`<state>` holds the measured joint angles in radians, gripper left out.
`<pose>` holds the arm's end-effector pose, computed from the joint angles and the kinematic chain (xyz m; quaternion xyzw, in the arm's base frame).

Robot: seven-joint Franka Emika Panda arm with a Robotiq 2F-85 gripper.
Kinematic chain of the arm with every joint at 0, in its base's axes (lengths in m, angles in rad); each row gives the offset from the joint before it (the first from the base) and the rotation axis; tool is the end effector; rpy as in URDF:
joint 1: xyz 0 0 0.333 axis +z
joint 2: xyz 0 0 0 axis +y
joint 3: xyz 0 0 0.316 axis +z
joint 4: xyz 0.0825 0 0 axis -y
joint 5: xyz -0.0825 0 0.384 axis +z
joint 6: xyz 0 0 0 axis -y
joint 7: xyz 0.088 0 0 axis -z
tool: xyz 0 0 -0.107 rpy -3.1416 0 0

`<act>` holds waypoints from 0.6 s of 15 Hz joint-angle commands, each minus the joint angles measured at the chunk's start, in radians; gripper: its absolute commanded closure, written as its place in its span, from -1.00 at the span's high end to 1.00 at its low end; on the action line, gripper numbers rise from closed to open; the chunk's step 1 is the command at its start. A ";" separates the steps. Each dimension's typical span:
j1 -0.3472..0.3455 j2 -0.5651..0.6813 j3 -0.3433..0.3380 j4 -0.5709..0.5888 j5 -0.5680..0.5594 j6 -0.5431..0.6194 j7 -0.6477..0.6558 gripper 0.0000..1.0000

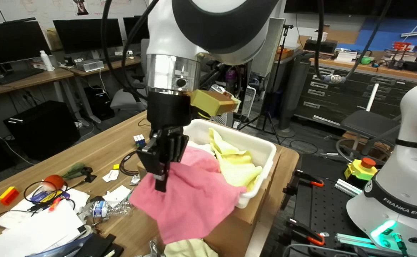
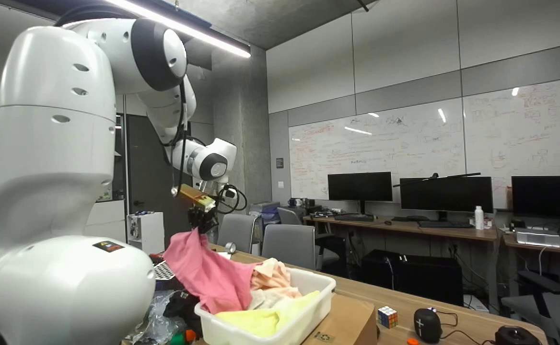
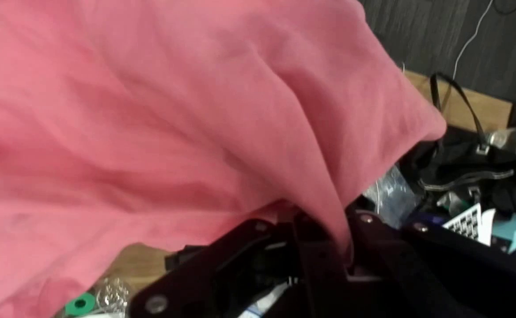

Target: Remove the clothes from the bowl and put them on the table

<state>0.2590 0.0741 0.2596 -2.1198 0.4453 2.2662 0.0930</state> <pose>0.4837 0.2872 0.3882 -0.9796 -0.0728 0.0218 0.1860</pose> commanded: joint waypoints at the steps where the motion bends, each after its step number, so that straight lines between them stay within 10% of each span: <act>1: 0.027 0.009 0.020 0.008 -0.015 0.218 0.080 -0.85; 9: 0.064 0.035 0.024 -0.051 -0.154 0.624 0.252 -0.86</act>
<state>0.3104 0.1016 0.2867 -2.1574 0.3411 2.7967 0.2808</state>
